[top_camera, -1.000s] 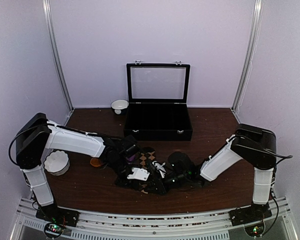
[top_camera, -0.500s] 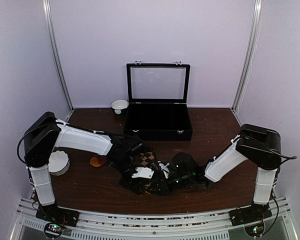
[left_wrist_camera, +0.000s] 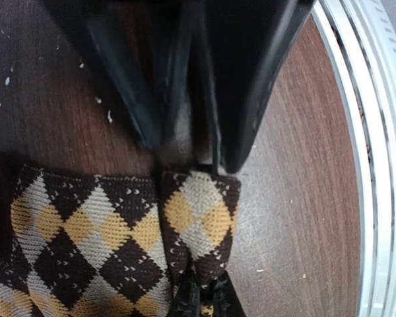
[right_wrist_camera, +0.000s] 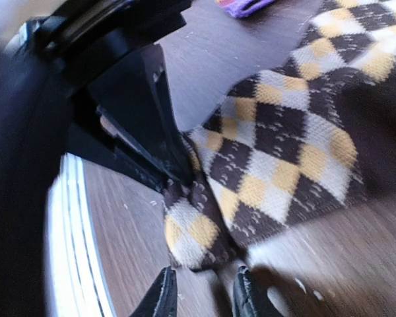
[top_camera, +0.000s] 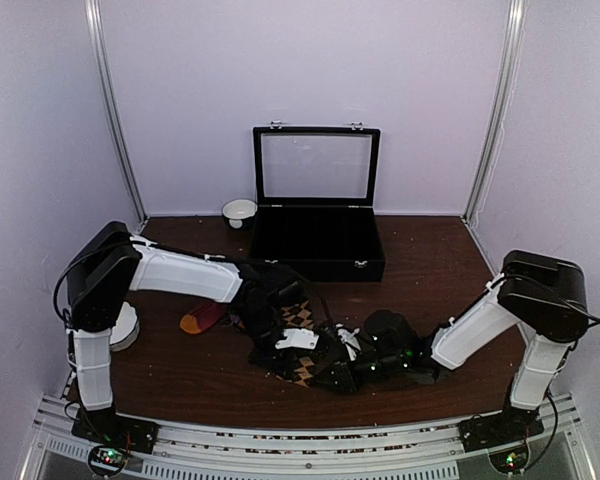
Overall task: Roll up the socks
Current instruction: Roll the sock at the center of the board.
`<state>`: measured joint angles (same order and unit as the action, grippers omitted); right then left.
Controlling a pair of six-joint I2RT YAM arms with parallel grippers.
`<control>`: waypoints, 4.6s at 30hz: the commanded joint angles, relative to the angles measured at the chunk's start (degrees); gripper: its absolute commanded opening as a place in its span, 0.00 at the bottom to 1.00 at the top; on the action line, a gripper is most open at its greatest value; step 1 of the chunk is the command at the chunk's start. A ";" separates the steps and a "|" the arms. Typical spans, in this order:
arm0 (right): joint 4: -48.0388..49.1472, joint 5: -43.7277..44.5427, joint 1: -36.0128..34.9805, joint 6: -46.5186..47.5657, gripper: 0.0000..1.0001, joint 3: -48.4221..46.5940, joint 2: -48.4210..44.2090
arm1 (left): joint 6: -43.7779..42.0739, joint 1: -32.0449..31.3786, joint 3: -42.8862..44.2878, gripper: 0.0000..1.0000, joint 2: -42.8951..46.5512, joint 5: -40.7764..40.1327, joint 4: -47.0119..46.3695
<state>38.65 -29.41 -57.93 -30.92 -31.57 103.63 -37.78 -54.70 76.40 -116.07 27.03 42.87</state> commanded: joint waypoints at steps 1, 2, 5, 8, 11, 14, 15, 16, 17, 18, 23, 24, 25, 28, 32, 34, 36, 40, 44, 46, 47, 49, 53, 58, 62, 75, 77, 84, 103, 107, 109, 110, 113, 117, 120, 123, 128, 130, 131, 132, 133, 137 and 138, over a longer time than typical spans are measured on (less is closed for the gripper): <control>-5.57 7.63 -0.01 1.73 0.34 5.31 -3.80 | 1.47 1.18 1.46 0.01 -7.12 0.65 8.71; -4.28 8.68 -0.10 1.66 0.40 6.69 -4.89 | 1.74 1.74 2.20 0.01 -7.62 2.51 9.83; -1.89 13.78 -1.12 2.42 1.00 10.60 -9.28 | 2.62 3.61 4.03 0.00 -8.68 7.41 12.29; -5.25 22.15 -3.58 5.62 1.00 12.30 -15.43 | 2.88 5.48 5.60 0.00 -9.52 11.35 14.58; -12.29 36.59 -6.70 8.27 1.00 12.30 -23.21 | 2.89 6.62 7.76 0.00 -11.04 14.99 17.98; -15.44 51.08 -7.29 4.72 1.00 15.03 -32.47 | 3.33 6.99 9.93 0.00 -12.61 18.69 20.98; -16.00 54.86 -7.28 2.29 1.00 16.25 -35.53 | 3.33 7.10 10.58 0.00 -13.13 20.04 21.96; -17.07 58.91 -7.34 -0.26 1.00 17.78 -38.32 | 3.37 7.14 11.20 0.00 -13.69 21.03 22.79; -15.58 60.97 -7.33 -1.39 1.00 20.17 -41.04 | 3.45 7.15 11.75 0.00 -14.16 21.69 23.34; -11.28 61.86 -7.10 -1.55 1.00 23.53 -43.19 | 3.56 7.15 12.20 0.00 -14.60 21.74 23.69; -5.09 57.82 -9.78 7.64 1.00 25.20 -42.51 | 4.09 7.23 13.41 0.00 -15.92 19.40 23.66; -5.09 57.58 -11.78 10.39 1.00 24.26 -40.89 | 3.99 7.24 13.47 0.00 -16.08 19.68 23.74; -3.75 56.72 -14.12 14.09 1.00 23.66 -38.91 | 3.72 7.24 13.55 0.01 -16.17 20.03 23.79; 3.66 51.31 -19.26 23.82 0.87 21.64 -31.97 | 2.47 7.21 14.22 0.02 -17.03 21.13 24.92; 2.80 43.36 -21.35 32.76 0.68 13.25 -21.25 | 2.08 7.53 14.42 0.02 -18.15 21.70 25.59; 2.95 42.89 -21.83 36.19 0.64 8.81 -16.18 | 1.88 8.03 14.31 0.03 -18.19 22.07 25.59; 2.70 41.93 -21.97 39.34 0.61 4.77 -12.55 | 1.32 8.75 14.30 0.03 -18.06 22.25 25.70; 2.07 37.20 -21.33 43.78 0.59 0.36 -8.01 | -0.60 10.08 14.14 0.04 -17.66 21.84 25.76; -0.43 29.61 -19.02 45.67 0.54 -2.93 -4.59 | -1.36 10.14 14.45 0.04 -18.51 21.01 25.76; -1.86 26.57 -17.65 45.94 0.51 -4.08 -3.46 | -1.56 10.14 14.68 0.04 -18.81 20.79 25.77; -2.28 25.10 -17.03 46.10 0.50 -4.55 -2.86 | -1.67 10.14 14.81 0.04 -18.95 20.67 25.77; -4.12 23.25 -16.33 46.90 0.48 -6.07 -1.73 | -1.86 10.11 14.99 0.04 -19.17 20.38 25.69; -6.40 22.39 -15.50 48.37 0.45 -8.70 0.52 | -1.94 10.14 15.07 0.04 -19.57 19.47 25.59; -7.64 21.90 -14.43 48.81 0.42 -10.10 2.67 | -2.03 10.14 15.15 0.04 -19.59 19.11 25.59; -7.96 22.95 -13.90 49.26 0.40 -10.14 2.93 | -3.13 10.02 15.36 0.06 -19.55 19.25 26.48; -13.65 24.93 -13.69 51.75 0.35 -11.79 2.66 | -4.06 9.43 15.22 0.06 -19.96 19.86 27.24; -13.73 25.77 -13.61 51.68 0.33 -12.00 2.98 | -4.24 9.36 15.00 0.06 -19.92 20.20 27.22; -17.04 26.85 -13.11 53.06 0.30 -14.57 4.32 | -5.30 9.34 15.24 0.09 -19.98 20.37 28.20; -23.69 10.38 -9.74 36.23 0.00 -12.31 6.11 | -0.79 11.89 0.41 0.48 3.49 14.86 7.65; -27.28 5.71 -8.95 26.91 0.00 -14.23 6.70 | -0.55 11.80 -3.73 0.50 8.92 14.24 2.96; -28.97 2.96 -8.07 21.84 0.00 -15.94 8.16 | -0.64 11.62 -4.21 0.49 8.91 13.92 2.75; -29.53 1.49 -7.53 19.77 0.00 -16.54 8.88 | -0.63 11.57 -4.47 0.47 8.74 13.92 2.74; -28.80 -1.79 -6.81 15.06 0.00 -16.97 10.09 | -0.63 11.04 -6.18 0.42 8.82 13.70 1.79; -26.83 -5.40 -4.46 8.68 0.00 -17.31 12.50 | -1.13 10.03 -9.70 0.41 10.40 13.78 -0.42; -25.05 -7.64 -2.46 3.89 0.00 -17.38 14.40 | -2.00 9.12 -10.51 0.41 11.23 13.10 -0.75; -22.35 -9.51 -1.51 -0.57 0.00 -17.35 15.34 | -2.94 7.41 -10.88 0.42 11.26 10.73 -1.39; -18.41 -10.81 -0.96 -5.89 0.00 -17.23 16.27 | -4.87 4.00 -11.66 0.46 10.96 5.66 -2.42; -18.56 -10.29 -1.00 -6.59 0.00 -17.14 16.57 | -5.31 3.05 -12.04 0.48 11.46 4.99 -2.31; -19.03 -9.64 -1.04 -6.75 0.00 -17.00 16.62 | -5.52 2.76 -12.36 0.49 11.93 4.78 -2.47; -19.28 -8.86 -0.90 -6.95 0.00 -16.63 16.63 | -5.13 2.68 -12.65 0.49 12.52 4.56 -2.85; -18.87 -8.11 -0.87 -7.19 0.00 -16.06 16.44 | -4.50 2.67 -12.86 0.50 13.18 4.30 -3.34; -15.50 -4.82 -0.78 -8.67 0.00 -12.64 15.54 | 0.87 4.00 -13.76 0.52 16.30 2.63 -7.96; -15.44 -3.85 -0.81 -8.72 0.00 -12.27 15.39 | 2.59 5.58 -13.68 0.52 16.77 3.52 -9.54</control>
<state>30.96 -43.90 -59.99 -36.75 -48.69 116.29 -39.35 -52.16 63.07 -102.83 30.63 38.79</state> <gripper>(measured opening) 0.044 0.517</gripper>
